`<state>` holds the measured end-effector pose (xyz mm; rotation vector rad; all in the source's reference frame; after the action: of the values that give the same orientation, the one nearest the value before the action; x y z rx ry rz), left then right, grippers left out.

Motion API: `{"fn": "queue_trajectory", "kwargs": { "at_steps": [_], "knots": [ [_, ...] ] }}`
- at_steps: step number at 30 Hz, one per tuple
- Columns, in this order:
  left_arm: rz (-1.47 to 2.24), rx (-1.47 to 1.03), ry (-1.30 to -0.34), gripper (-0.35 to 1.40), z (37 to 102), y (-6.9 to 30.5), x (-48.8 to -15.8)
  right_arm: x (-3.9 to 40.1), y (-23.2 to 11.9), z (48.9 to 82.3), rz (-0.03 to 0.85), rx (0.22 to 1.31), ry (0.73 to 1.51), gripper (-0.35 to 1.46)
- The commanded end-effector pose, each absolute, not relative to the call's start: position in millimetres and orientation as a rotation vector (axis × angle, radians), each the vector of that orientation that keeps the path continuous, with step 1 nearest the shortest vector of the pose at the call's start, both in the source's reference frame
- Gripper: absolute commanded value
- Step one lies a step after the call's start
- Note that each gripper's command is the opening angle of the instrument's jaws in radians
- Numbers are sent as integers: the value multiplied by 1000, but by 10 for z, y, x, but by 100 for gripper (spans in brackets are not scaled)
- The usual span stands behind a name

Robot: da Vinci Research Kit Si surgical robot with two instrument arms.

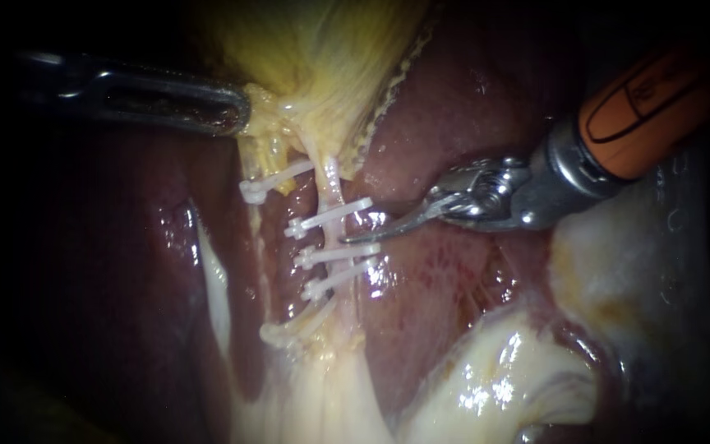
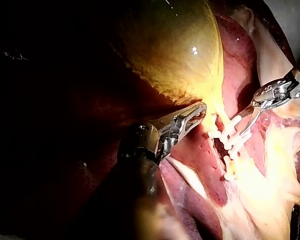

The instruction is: Go to the cutting position right tube

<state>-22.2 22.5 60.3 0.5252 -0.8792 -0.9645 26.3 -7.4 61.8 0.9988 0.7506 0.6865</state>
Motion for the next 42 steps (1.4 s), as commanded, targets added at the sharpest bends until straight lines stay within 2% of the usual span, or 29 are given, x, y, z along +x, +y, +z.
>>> {"fn": "queue_trajectory", "kwargs": {
  "at_steps": [1,10,16,20,25,35,42],
  "knots": [
    [-965,526,-879,-35,603,225,-223,267,-75,620,681,1006,762,138],
    [-965,525,-879,-35,604,225,-223,303,-90,640,648,1029,867,145],
    [-965,525,-879,-35,604,225,-224,322,-91,644,558,969,1009,145],
    [-965,525,-879,-35,604,225,-224,325,-91,642,521,935,1041,145],
    [-965,525,-879,-35,604,225,-224,326,-91,628,517,941,1069,145],
    [-965,525,-879,-35,604,225,-224,335,-94,571,475,949,1159,145],
    [-965,525,-879,-35,604,225,-224,337,-93,560,463,945,1176,145]
  ]
}}
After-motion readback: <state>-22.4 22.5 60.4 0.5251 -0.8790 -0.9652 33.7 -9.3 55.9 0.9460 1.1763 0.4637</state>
